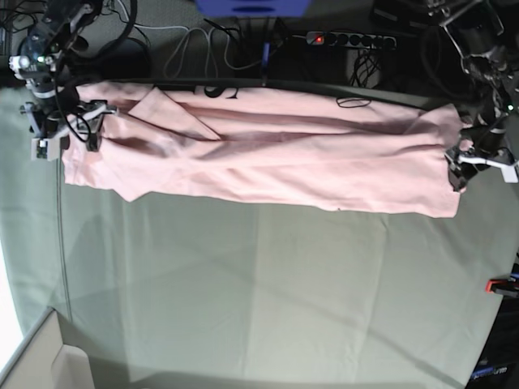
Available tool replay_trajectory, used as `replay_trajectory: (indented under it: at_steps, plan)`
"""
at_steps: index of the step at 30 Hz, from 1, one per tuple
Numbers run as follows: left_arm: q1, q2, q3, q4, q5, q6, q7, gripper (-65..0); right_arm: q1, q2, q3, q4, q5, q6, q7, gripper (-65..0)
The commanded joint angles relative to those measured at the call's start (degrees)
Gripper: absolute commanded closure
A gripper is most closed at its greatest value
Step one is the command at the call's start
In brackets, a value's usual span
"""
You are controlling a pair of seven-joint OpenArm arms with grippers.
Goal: Layout the t-shirt on the table in an organized manner, then fold the t-shirt properly
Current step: 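Grasp the strip end with the left gripper and lift it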
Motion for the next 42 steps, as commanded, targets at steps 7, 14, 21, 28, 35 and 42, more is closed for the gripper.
replay_trajectory:
  at_steps: [7,14,21,28,35,42]
  plan:
    - [1.86,0.24,6.93,-1.31,2.16,1.60,5.22,-31.2,0.11,-0.19,0.12,1.21,0.86,0.19,1.19,-37.6]
    - [2.03,-0.38,7.20,-1.31,2.16,1.51,5.13,-0.2,0.11,-0.28,0.12,1.21,0.86,0.19,1.19,-37.6]
    - [4.49,-0.11,7.20,8.01,1.54,1.51,5.74,0.0,0.11,-0.28,0.12,1.21,0.86,0.19,1.19,-37.6]
    - [9.95,3.58,7.11,24.71,1.98,1.51,5.74,0.0,0.37,-0.36,0.12,1.21,0.86,0.19,1.19,-37.6]
    - [12.58,6.83,7.20,33.32,1.98,1.60,5.83,0.0,0.46,-0.36,0.12,1.21,0.86,0.19,1.19,-37.6]
    - [18.82,13.16,12.65,48.01,2.07,1.86,5.74,0.0,0.63,-0.36,0.12,1.21,0.86,0.19,1.19,-37.6]
